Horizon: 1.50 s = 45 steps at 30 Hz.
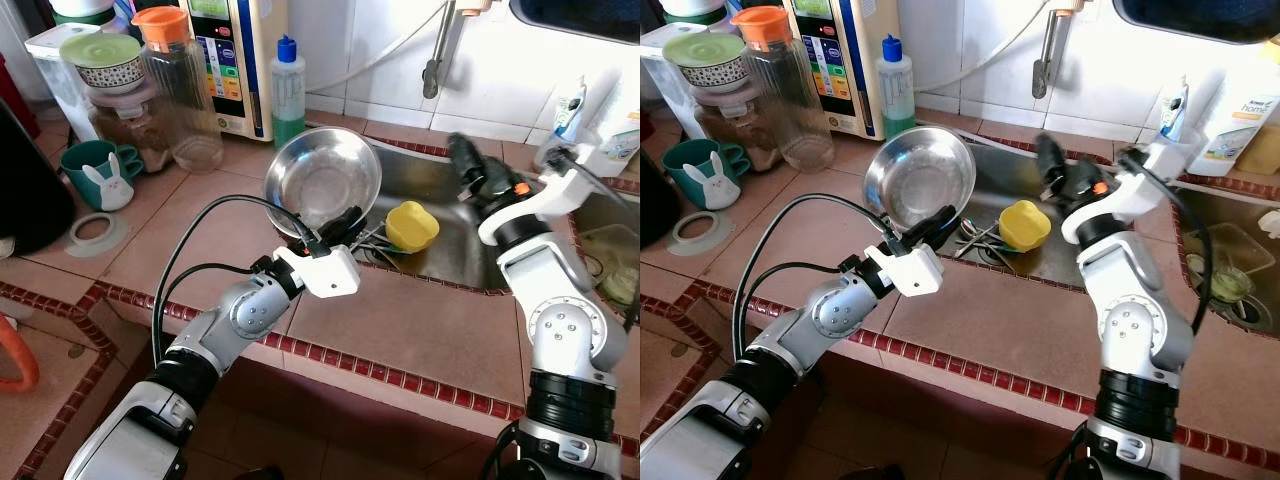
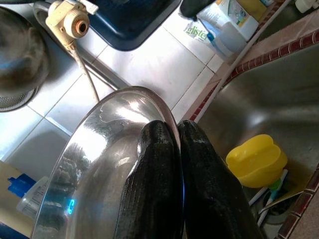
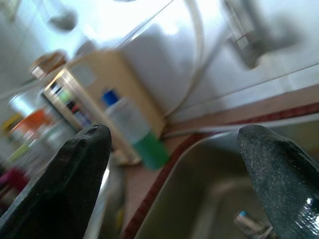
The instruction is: Kitchen organization
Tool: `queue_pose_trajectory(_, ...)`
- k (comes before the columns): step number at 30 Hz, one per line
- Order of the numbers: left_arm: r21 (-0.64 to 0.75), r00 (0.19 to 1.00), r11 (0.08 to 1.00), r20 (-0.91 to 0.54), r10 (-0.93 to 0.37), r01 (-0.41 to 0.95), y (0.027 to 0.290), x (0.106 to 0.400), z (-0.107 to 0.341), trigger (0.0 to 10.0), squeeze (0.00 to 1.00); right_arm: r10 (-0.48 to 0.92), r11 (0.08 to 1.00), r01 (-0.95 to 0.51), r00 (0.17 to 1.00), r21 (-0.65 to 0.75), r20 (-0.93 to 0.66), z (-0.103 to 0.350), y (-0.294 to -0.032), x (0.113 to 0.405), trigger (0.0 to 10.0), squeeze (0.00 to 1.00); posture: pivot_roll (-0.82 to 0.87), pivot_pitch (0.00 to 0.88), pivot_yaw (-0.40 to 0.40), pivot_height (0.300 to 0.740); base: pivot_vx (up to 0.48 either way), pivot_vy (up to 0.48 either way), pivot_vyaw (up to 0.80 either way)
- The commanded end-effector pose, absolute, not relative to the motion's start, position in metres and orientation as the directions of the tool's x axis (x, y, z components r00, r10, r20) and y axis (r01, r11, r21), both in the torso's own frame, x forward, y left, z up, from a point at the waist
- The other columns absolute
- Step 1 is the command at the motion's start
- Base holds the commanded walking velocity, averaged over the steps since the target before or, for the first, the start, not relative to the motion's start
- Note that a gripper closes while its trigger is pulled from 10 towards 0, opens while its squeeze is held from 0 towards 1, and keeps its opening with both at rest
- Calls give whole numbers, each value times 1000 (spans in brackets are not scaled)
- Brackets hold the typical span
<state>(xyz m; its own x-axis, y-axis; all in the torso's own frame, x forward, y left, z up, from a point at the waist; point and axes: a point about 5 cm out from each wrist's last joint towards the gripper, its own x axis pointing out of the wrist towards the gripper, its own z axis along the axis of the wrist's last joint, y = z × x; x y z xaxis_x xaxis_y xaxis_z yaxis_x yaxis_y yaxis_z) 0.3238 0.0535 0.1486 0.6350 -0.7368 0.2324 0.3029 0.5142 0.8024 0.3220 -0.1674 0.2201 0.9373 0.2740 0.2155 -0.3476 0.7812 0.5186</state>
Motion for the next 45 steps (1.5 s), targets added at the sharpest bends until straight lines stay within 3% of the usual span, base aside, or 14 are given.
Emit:
queue_pose_trajectory(1, 812, 604, 504, 250, -757, 295, 48, 321, 153, 0, 0, 329, 764, -392, 920, 512, 214, 221, -159, 319, 10000, 0, 93, 55, 13, 740, 0, 0, 0)
queue_pose_trajectory(19, 809, 499, 497, 304, -811, 314, 15, 305, 160, 0, 0, 356, 878, -351, 933, 325, 45, 207, -130, 329, 9294, 0, 89, 56, 5, 740, 0, 0, 0)
queue_pose_trajectory(20, 809, 497, 496, 305, -813, 316, 15, 304, 159, 0, 0, 355, 885, -351, 934, 307, 46, 209, -129, 330, 6706, 0, 89, 56, 5, 740, 0, 0, 0)
queue_pose_trajectory(22, 809, 495, 495, 304, -814, 317, 14, 303, 158, 0, 0, 346, 896, -346, 937, 279, 48, 212, -128, 333, 4510, 0, 89, 56, 4, 740, 0, 0, 0)
queue_pose_trajectory(23, 809, 495, 495, 304, -814, 317, 14, 303, 158, 0, 0, 346, 896, -346, 937, 279, 48, 212, -128, 333, 4510, 0, 89, 56, 4, 740, 0, 0, 0)
queue_pose_trajectory(24, 809, 494, 494, 303, -815, 319, 14, 302, 158, 0, 0, 339, 902, -340, 939, 265, 51, 214, -127, 335, 706, 0, 90, 57, 3, 740, 0, 0, 0)
queue_pose_trajectory(25, 809, 495, 494, 301, -815, 320, 14, 302, 157, 0, 0, 332, 907, -334, 942, 257, 55, 216, -127, 337, 0, 0, 89, 58, 2, 740, 0, 0, 0)
queue_pose_trajectory(31, 807, 500, 494, 298, -813, 322, 14, 301, 155, 0, 0, 301, 924, -307, 952, 230, 61, 222, -130, 343, 0, 0, 89, 59, -1, 740, 0, 0, 0)
queue_pose_trajectory(33, 807, 502, 495, 298, -812, 322, 14, 301, 155, 0, 0, 295, 927, -301, 954, 223, 60, 223, -131, 344, 4824, 0, 87, 60, -2, 740, 0, 0, 0)
queue_pose_trajectory(37, 808, 504, 495, 298, -811, 320, 14, 301, 155, 0, 0, 292, 930, -297, 955, 218, 55, 223, -133, 344, 4588, 0, 85, 61, -2, 740, 0, 0, 0)
queue_pose_trajectory(38, 808, 504, 495, 298, -811, 319, 14, 301, 155, 0, 0, 294, 929, -296, 955, 222, 46, 222, -134, 345, 2196, 0, 84, 60, -2, 740, 0, 0, 0)
queue_pose_trajectory(39, 808, 504, 495, 298, -811, 319, 14, 301, 155, 0, 0, 294, 929, -296, 955, 224, 42, 222, -135, 345, 2196, 0, 85, 60, -3, 740, 0, 0, 0)
queue_pose_trajectory(40, 808, 504, 495, 298, -811, 318, 14, 302, 155, 0, 0, 295, 928, -296, 955, 226, 37, 221, -135, 345, 0, 0, 85, 60, -3, 740, 0, 0, 0)
queue_pose_trajectory(45, 809, 505, 497, 300, -809, 315, 14, 302, 155, 0, 0, 320, 922, -309, 947, 234, -12, 217, -136, 345, 0, 0, 85, 60, -3, 740, 0, 0, 0)
